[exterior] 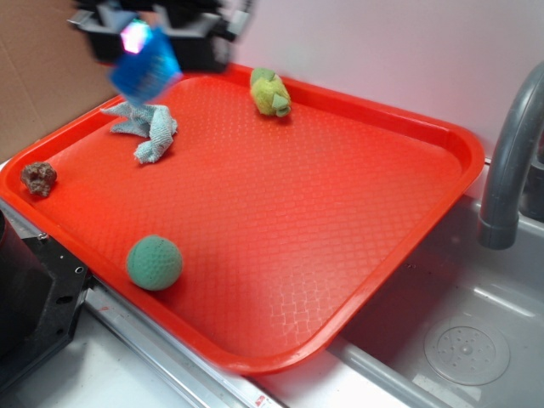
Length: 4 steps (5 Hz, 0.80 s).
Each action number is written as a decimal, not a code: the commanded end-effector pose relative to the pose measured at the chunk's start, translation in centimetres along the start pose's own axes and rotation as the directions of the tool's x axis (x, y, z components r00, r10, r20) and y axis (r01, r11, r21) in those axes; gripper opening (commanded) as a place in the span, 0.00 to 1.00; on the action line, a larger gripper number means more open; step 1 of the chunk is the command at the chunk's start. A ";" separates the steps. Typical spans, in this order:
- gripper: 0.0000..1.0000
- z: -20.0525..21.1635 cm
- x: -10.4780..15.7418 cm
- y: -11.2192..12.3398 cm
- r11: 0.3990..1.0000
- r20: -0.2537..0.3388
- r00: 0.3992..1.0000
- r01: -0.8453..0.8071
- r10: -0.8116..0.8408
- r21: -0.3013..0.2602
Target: Grab the blue sponge.
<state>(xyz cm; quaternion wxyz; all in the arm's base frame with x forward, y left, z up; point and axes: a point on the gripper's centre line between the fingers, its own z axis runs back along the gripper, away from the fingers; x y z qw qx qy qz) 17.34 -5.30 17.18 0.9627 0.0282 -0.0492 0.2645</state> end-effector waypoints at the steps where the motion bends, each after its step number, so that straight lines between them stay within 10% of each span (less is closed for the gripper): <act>1: 0.00 -0.4 4.3 6.3 0.988 0.029 0.989 0.146 -0.147 0.042; 4: 0.00 -1.5 6.4 5.4 0.965 0.052 0.966 0.251 -0.255 0.071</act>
